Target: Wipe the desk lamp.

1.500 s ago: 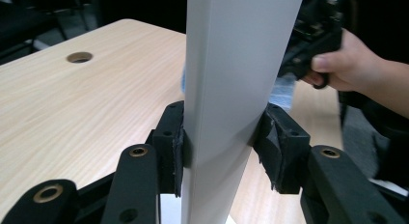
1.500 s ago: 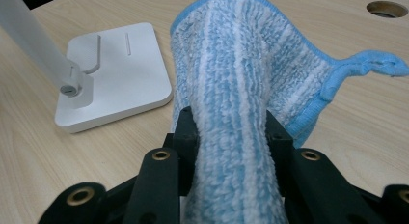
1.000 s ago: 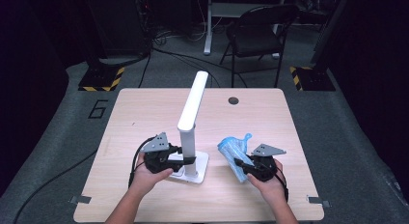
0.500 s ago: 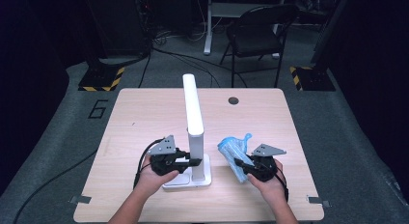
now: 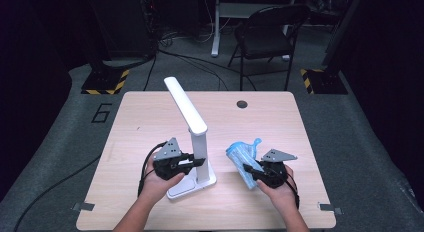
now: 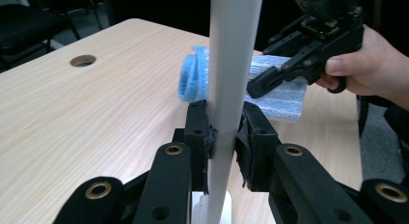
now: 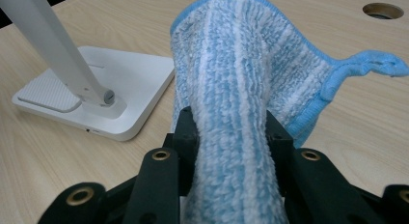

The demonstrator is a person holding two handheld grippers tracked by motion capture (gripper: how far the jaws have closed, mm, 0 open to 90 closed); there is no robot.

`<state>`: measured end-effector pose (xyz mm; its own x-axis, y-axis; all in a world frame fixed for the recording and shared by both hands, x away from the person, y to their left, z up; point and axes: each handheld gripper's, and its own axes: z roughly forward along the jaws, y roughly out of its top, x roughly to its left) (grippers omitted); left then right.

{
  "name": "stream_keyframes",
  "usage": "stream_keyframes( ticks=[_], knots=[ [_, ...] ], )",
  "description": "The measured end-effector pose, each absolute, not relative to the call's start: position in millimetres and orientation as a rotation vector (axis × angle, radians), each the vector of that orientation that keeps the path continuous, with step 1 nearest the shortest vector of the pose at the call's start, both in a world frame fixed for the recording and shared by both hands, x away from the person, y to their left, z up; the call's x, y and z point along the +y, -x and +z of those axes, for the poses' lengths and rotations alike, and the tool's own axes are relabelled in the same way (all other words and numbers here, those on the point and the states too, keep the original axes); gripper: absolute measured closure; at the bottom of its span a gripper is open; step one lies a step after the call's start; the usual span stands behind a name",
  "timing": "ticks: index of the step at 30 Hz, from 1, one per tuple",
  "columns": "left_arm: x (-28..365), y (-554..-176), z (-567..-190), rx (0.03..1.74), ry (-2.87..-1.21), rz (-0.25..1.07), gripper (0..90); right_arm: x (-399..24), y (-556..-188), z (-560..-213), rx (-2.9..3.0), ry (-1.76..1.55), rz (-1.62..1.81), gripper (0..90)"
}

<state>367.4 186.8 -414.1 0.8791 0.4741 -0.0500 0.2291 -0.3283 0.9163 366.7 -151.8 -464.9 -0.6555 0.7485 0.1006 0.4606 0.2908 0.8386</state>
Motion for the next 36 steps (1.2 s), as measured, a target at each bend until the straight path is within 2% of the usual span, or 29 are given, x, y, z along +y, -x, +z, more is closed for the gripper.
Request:
stream_keyframes(
  ticks=[9,18,36],
  knots=[
    [189,-359,-413,0.578,-1.909,0.289,76.0,-150,-366,-465,2.258,-1.110,1.302,66.8],
    [178,-364,-414,0.564,-1.907,0.273,75.5,-150,-366,-465,2.259,-1.110,1.302,66.8],
    [141,-386,-415,0.551,-1.901,0.217,67.7,-150,-365,-464,2.261,-1.093,1.316,66.8]
  ],
)
